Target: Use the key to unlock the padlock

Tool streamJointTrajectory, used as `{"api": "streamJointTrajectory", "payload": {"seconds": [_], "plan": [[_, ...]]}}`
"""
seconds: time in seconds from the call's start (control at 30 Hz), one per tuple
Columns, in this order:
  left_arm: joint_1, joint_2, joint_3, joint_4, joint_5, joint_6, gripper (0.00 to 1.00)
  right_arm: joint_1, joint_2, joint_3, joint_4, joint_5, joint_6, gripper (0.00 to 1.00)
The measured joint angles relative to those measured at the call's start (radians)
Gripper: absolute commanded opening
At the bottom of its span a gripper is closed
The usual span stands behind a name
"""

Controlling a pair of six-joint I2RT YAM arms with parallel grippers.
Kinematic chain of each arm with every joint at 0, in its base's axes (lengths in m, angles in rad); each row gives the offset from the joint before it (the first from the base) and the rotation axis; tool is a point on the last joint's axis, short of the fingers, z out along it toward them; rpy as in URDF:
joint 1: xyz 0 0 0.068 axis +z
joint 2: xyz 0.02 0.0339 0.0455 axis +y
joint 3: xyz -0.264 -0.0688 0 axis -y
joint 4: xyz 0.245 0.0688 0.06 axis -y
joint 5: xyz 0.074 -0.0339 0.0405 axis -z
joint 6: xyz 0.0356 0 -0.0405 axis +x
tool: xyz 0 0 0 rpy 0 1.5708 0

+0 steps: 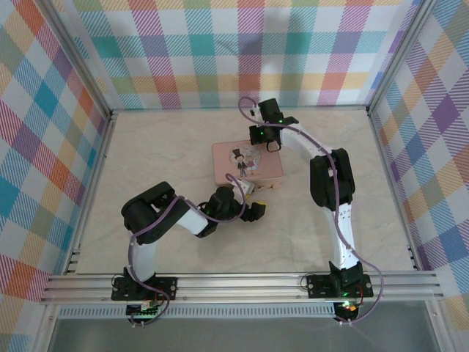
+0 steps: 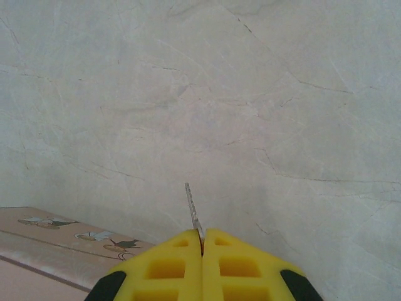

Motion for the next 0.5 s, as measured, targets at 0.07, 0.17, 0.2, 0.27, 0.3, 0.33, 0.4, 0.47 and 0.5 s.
{"api": "streamJointTrajectory", "payload": {"seconds": [0.07,0.17,0.2,0.27,0.3,0.33,0.4,0.47,0.5], "plan": [[-0.013,0.011,0.004,0.008,-0.029,-0.001,0.88,0.001,-0.005,-0.009,0.009,0.0,0.0,0.0],[-0.032,0.022,0.015,0.015,-0.072,-0.001,0.88,0.005,-0.014,-0.027,0.024,0.0,0.001,0.0],[-0.036,0.025,0.019,0.015,-0.08,-0.001,0.88,0.005,-0.017,-0.031,0.029,0.0,0.001,0.0],[-0.042,0.027,0.021,0.016,-0.09,-0.001,0.89,0.005,-0.022,-0.039,0.035,-0.001,0.001,0.0],[-0.044,0.027,0.021,0.018,-0.092,-0.001,0.89,0.005,-0.023,-0.039,0.034,-0.001,0.001,0.0],[-0.045,0.027,0.021,0.021,-0.092,-0.001,0.89,0.005,-0.023,-0.039,0.033,-0.001,0.001,0.0],[-0.045,0.029,0.021,0.023,-0.089,-0.001,0.89,0.005,-0.023,-0.037,0.03,-0.001,0.001,0.0],[-0.045,0.029,0.021,0.023,-0.087,0.0,0.89,0.005,-0.023,-0.031,0.02,-0.001,0.003,0.0],[-0.045,0.029,0.021,0.023,-0.087,0.002,0.89,0.006,-0.024,-0.027,0.013,-0.001,0.004,0.0]]}}
